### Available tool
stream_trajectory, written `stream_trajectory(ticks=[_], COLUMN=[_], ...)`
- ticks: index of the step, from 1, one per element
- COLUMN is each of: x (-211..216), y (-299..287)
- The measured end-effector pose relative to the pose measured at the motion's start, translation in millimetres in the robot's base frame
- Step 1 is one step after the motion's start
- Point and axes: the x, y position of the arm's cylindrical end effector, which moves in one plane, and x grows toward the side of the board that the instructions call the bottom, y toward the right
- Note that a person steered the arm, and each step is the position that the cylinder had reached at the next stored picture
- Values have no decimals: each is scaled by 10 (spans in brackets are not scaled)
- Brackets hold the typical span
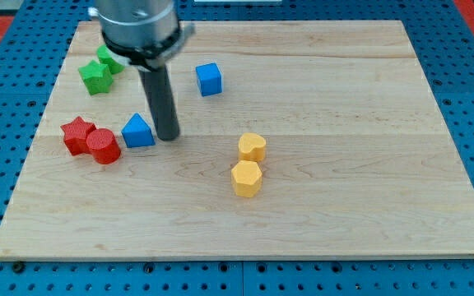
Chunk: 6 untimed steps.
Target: Slide the blue triangle to the green star
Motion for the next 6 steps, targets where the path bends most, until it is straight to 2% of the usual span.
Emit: stream_trajectory(ticks=[1, 2, 3, 4, 5, 6], x=[121, -339, -622, -580, -595, -969], y=[-189, -785, -1061, -1103, -251, 337])
